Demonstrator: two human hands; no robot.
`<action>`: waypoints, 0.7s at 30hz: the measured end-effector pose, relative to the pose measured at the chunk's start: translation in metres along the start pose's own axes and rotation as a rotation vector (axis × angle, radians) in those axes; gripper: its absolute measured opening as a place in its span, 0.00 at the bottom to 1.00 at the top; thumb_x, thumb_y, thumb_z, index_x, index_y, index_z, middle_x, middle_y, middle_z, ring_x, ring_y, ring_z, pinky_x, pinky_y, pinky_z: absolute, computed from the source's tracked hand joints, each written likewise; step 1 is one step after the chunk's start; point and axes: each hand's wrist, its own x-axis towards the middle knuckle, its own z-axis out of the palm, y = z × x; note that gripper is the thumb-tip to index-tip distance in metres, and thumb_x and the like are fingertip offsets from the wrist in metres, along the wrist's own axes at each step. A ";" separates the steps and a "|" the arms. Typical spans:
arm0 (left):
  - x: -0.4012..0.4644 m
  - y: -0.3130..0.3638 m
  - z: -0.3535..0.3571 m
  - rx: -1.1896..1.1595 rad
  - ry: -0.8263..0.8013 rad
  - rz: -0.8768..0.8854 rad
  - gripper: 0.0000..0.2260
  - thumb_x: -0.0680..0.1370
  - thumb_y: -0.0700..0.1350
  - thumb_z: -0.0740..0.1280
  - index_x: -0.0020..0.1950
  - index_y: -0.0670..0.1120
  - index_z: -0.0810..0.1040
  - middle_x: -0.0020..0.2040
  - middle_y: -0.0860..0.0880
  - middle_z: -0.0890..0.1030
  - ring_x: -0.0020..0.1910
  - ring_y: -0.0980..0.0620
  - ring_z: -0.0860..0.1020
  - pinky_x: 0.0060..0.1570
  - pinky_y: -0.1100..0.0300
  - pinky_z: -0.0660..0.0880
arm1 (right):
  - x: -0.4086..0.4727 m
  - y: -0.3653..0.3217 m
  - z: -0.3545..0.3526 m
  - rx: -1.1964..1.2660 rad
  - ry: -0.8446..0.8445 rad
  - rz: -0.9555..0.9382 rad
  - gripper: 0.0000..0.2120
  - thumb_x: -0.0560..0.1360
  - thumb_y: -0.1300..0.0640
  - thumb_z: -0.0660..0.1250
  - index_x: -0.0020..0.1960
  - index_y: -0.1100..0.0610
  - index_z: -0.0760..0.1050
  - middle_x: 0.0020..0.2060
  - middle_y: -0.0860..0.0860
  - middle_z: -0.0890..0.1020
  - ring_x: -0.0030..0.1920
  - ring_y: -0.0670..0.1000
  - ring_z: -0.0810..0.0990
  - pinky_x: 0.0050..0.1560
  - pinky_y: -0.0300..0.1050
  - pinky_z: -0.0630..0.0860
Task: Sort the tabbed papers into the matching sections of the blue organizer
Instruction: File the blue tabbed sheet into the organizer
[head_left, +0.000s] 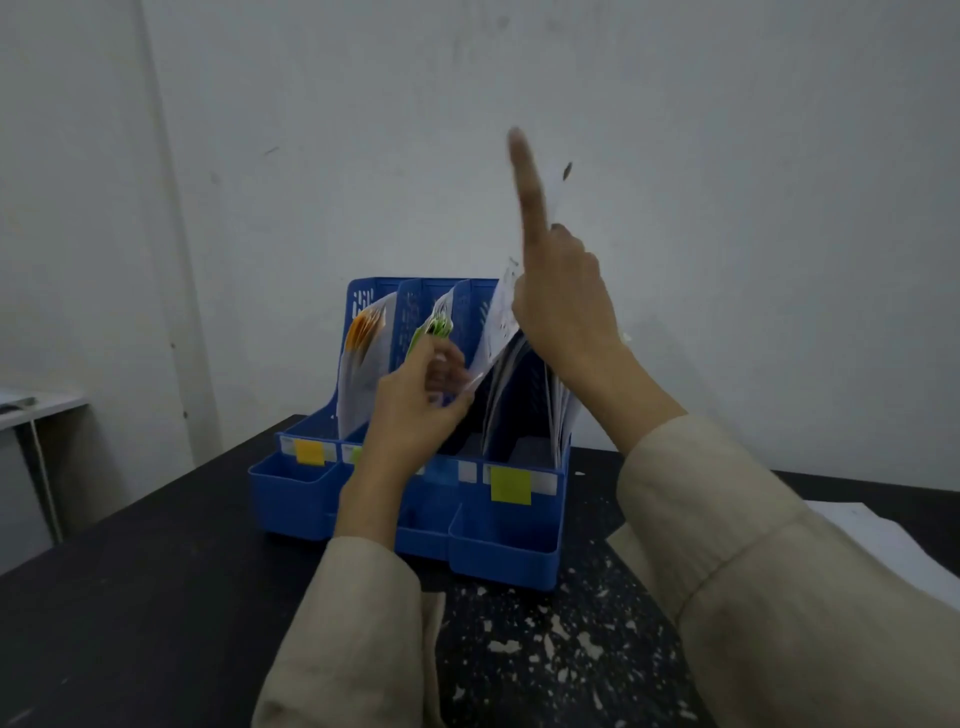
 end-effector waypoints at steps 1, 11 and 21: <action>-0.001 -0.006 -0.003 0.043 0.001 -0.028 0.12 0.73 0.38 0.71 0.41 0.55 0.74 0.40 0.57 0.79 0.39 0.63 0.77 0.42 0.67 0.75 | -0.003 0.001 0.002 -0.082 -0.045 -0.022 0.41 0.72 0.72 0.57 0.77 0.49 0.45 0.50 0.62 0.75 0.31 0.53 0.71 0.27 0.42 0.64; -0.003 -0.021 0.002 0.089 0.161 -0.071 0.04 0.71 0.37 0.73 0.38 0.43 0.80 0.35 0.52 0.79 0.36 0.63 0.77 0.39 0.73 0.74 | -0.027 -0.003 0.007 -0.820 -0.417 -0.707 0.04 0.72 0.58 0.69 0.45 0.53 0.82 0.52 0.54 0.83 0.69 0.60 0.68 0.67 0.73 0.54; -0.014 -0.023 -0.020 -0.123 -0.026 -0.185 0.08 0.74 0.36 0.69 0.41 0.49 0.82 0.41 0.50 0.83 0.43 0.56 0.81 0.46 0.64 0.78 | -0.011 -0.014 0.013 -0.847 -0.535 -0.878 0.12 0.79 0.65 0.56 0.47 0.56 0.76 0.41 0.52 0.78 0.48 0.56 0.76 0.67 0.60 0.58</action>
